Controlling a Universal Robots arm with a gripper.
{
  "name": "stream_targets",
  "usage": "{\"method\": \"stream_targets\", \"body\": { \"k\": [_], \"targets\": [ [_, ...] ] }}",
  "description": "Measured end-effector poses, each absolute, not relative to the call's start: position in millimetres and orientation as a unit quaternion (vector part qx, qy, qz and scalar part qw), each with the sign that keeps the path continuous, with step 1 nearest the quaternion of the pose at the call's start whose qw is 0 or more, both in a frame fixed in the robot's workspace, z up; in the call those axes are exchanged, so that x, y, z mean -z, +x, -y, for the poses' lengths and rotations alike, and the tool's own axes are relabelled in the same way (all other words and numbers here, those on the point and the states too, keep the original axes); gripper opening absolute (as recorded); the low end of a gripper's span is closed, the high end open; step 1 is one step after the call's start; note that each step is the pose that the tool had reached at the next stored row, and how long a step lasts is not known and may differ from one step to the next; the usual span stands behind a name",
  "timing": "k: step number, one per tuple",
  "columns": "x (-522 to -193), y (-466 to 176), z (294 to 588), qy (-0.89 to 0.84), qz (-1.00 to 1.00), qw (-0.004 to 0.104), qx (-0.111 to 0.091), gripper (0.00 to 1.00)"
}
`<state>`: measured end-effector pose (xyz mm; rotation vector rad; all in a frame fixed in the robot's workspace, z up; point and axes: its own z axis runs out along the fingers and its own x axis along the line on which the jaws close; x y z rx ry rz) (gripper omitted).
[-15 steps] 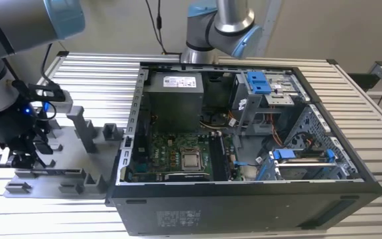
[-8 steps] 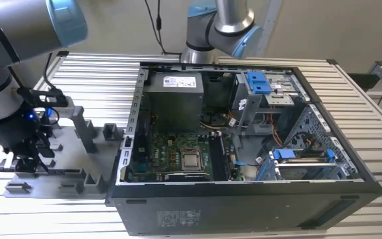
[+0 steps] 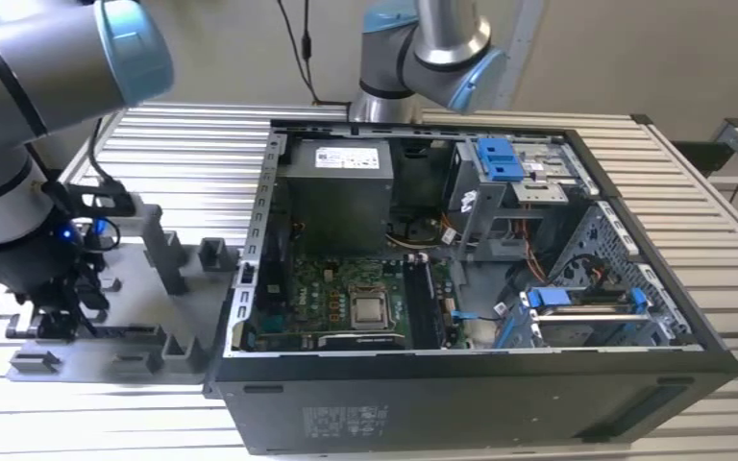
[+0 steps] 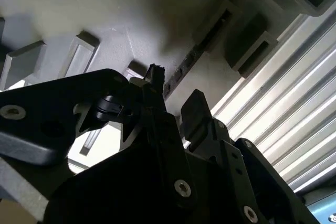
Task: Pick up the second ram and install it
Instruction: 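Pick up the second ram and move it above second insertion slot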
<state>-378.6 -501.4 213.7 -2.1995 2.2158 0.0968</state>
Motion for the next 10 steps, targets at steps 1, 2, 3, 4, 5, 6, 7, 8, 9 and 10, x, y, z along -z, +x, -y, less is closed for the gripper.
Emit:
{"method": "stream_targets", "body": {
  "k": [1, 2, 3, 4, 5, 6, 7, 8, 9, 10],
  "targets": [
    [-212.5, -378.6, 501.4, -0.704, -0.709, 0.009, -0.031, 0.42],
    [-211.3, -378.6, 501.3, -0.704, -0.709, 0.009, -0.031, 0.42],
    [-210.2, -378.6, 501.3, -0.704, -0.709, 0.009, -0.031, 0.42],
    [-209.0, -378.6, 501.3, -0.704, -0.709, 0.008, -0.032, 0.42],
    [-208.0, -378.7, 501.3, -0.704, -0.709, 0.008, -0.032, 0.42],
    [-207.3, -378.7, 501.2, -0.704, -0.709, 0.008, -0.032, 0.42],
    [-207.2, -378.7, 501.2, -0.704, -0.709, 0.007, -0.033, 0.42],
    [-207.0, -378.7, 501.2, -0.704, -0.709, 0.006, -0.033, 0.42],
    [-206.6, -378.6, 501.3, -0.704, -0.709, 0.006, -0.034, 0.42],
    [-206.4, -378.6, 501.3, -0.704, -0.709, 0.005, -0.034, 0.42]
  ]
}}
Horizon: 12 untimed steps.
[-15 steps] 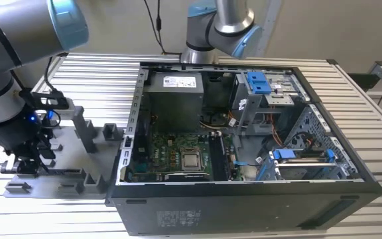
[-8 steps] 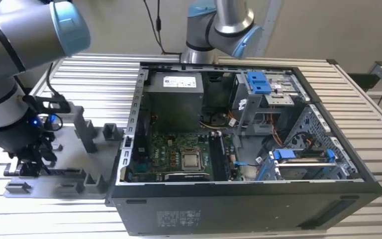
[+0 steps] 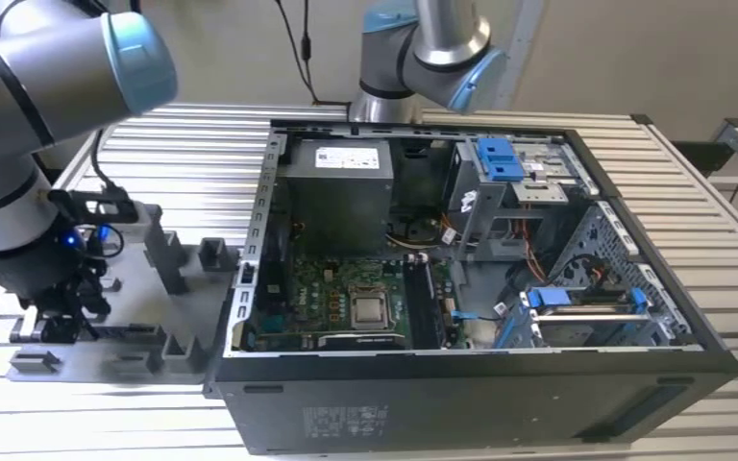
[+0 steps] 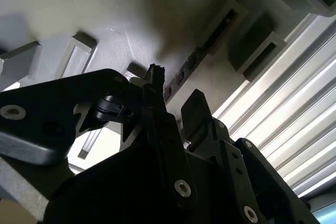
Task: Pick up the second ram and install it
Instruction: 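Pick up the second ram and move it above second insertion slot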
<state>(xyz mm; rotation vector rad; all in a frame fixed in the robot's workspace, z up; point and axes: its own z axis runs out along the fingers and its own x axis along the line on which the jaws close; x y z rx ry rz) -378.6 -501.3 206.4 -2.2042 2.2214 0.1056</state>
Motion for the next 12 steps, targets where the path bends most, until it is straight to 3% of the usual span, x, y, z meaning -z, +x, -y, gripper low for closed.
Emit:
{"method": "stream_targets", "body": {
  "k": [12],
  "targets": [
    [-202.0, -384.1, 501.2, -0.704, -0.709, 0.005, -0.033, 0.42]
  ]
}}
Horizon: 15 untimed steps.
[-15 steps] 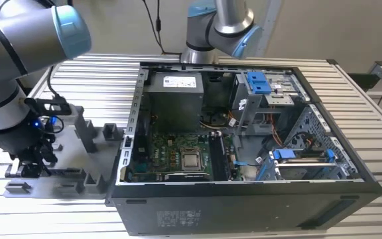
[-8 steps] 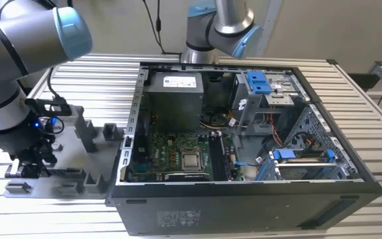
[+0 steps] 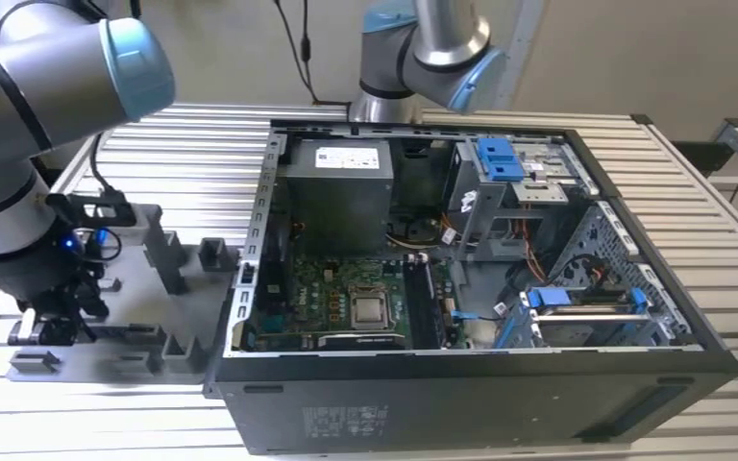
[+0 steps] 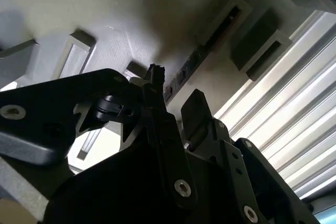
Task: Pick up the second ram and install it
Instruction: 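Pick up the second ram and move it above second insertion slot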
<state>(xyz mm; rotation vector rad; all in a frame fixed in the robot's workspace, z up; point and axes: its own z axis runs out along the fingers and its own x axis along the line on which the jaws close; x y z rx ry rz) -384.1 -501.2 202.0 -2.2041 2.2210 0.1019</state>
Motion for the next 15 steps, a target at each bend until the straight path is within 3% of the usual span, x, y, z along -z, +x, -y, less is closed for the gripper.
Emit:
{"method": "stream_targets", "body": {
  "k": [6, 15],
  "targets": [
    [-199.0, -391.8, 501.3, -0.704, -0.709, 0.020, -0.018, 0.42],
    [-198.8, -392.0, 501.2, -0.705, -0.709, 0.021, -0.017, 0.42]
  ]
}}
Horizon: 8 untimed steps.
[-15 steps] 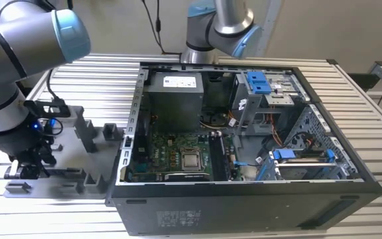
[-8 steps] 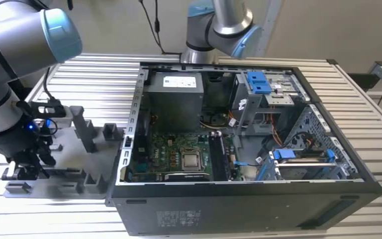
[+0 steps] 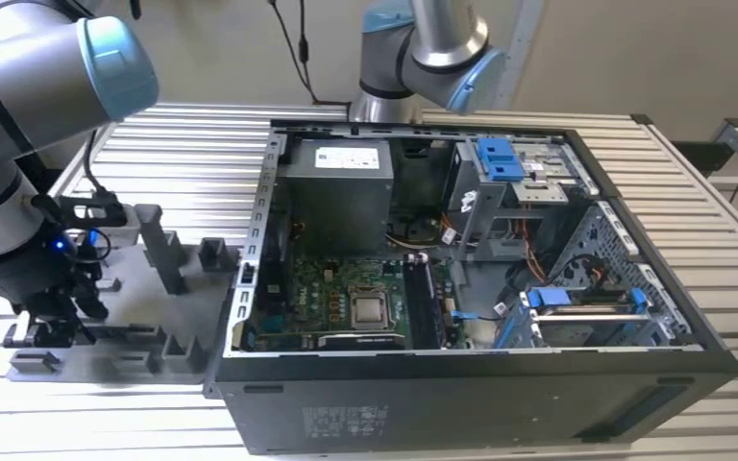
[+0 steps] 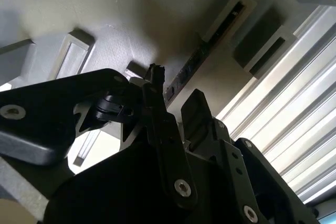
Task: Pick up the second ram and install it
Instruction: 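Pick up the second ram and move it above second insertion slot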
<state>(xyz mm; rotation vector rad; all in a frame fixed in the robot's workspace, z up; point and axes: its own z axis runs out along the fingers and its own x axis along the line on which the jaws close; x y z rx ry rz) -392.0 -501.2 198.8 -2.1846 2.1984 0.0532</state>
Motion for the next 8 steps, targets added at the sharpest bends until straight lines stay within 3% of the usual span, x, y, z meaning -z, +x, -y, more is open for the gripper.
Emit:
{"method": "stream_targets", "body": {
  "k": [2, 6, 8],
  "targets": [
    [-198.8, -392.0, 501.3, -0.705, -0.709, 0.021, -0.017, 0.42],
    [-198.8, -392.0, 501.3, -0.705, -0.709, 0.021, -0.017, 0.27],
    [-198.8, -392.0, 501.2, -0.705, -0.709, 0.021, -0.017, 0.27]
  ]
}}
